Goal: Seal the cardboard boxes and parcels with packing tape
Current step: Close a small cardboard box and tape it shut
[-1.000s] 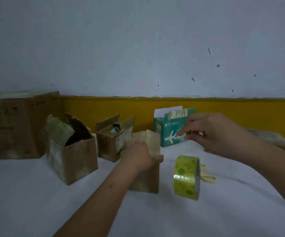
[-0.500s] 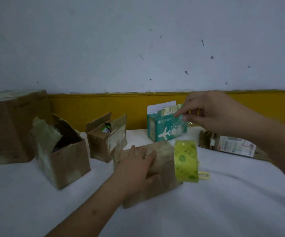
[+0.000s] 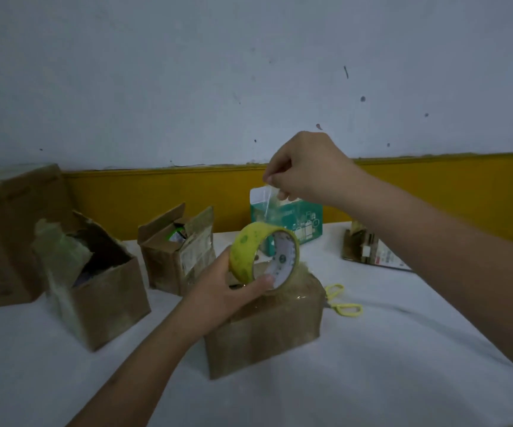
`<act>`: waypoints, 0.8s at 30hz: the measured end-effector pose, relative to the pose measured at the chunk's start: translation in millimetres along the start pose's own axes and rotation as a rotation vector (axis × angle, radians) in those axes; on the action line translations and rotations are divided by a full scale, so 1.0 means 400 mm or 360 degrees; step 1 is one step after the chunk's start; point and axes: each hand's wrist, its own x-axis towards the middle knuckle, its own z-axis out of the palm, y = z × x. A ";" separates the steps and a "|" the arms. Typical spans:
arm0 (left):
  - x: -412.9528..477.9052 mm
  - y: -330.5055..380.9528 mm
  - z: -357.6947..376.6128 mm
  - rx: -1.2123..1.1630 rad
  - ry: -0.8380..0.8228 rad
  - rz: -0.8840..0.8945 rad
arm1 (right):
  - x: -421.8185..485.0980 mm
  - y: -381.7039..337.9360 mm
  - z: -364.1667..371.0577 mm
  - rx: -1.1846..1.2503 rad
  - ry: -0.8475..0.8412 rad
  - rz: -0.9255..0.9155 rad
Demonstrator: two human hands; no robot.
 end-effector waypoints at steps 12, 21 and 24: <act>0.055 -0.027 0.012 -0.0284 0.0254 -0.0360 | -0.085 0.314 0.209 0.1008 -0.0040 0.0843; 0.058 -0.027 0.026 -0.0245 0.0525 0.0119 | -0.106 0.375 0.242 0.0986 -0.0030 0.0804; 0.062 -0.030 0.011 -0.0148 0.0543 0.0127 | -0.115 0.375 0.263 0.1030 -0.0018 0.0849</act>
